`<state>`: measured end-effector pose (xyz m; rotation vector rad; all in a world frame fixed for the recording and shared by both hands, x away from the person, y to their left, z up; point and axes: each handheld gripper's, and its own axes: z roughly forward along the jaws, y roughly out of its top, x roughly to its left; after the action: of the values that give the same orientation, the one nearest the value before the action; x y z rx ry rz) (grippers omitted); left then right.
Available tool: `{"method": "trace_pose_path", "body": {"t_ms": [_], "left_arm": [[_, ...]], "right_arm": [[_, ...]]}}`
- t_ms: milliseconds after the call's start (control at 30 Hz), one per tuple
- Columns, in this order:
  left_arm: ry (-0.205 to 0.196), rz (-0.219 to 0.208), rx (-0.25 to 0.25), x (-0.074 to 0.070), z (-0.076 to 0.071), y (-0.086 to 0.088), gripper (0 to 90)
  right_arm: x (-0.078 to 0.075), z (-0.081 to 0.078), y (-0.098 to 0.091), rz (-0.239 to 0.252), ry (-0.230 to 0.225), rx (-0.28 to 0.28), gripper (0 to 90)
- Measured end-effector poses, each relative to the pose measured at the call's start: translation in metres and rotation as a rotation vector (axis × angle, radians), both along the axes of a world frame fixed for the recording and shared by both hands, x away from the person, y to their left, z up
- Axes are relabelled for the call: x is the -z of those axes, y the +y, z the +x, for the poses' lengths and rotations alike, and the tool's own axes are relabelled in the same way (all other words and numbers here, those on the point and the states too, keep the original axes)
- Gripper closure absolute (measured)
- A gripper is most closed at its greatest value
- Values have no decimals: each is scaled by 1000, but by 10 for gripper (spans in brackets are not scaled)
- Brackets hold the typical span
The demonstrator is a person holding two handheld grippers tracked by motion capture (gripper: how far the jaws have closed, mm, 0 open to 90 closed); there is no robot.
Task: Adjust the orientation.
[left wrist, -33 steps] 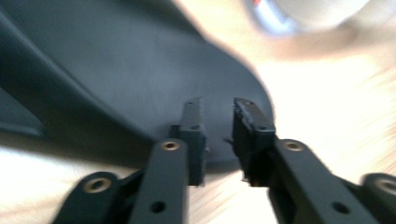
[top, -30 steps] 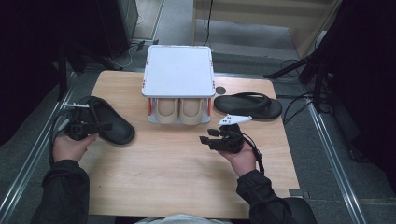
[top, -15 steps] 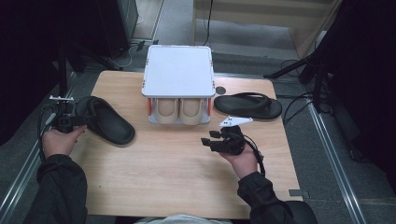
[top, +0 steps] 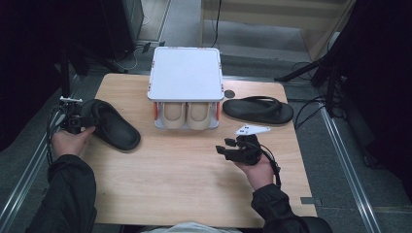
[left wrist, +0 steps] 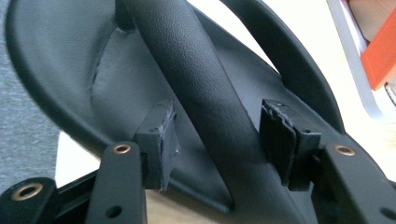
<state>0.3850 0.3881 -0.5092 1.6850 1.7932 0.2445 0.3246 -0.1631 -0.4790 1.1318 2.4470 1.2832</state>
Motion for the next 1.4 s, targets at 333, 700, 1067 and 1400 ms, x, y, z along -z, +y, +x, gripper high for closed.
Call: {"method": "trace_pose_path", "body": {"t_ms": [333,700,1067,1400], "left_arm": [[10,21,14,2,15,-9,543],[38,-40,14,1,20,-6,594],[51,-58,20,1,21,-7,672],[49,-133,27,-3,19,-4,684]], "right_arm": [[2,-6,-11,-5,-4,43,508],[3,-6,-16,-7,-7,61,504],[4,-6,-14,-12,-10,52,502],[4,-5,-13,-6,-10,44,496]]}}
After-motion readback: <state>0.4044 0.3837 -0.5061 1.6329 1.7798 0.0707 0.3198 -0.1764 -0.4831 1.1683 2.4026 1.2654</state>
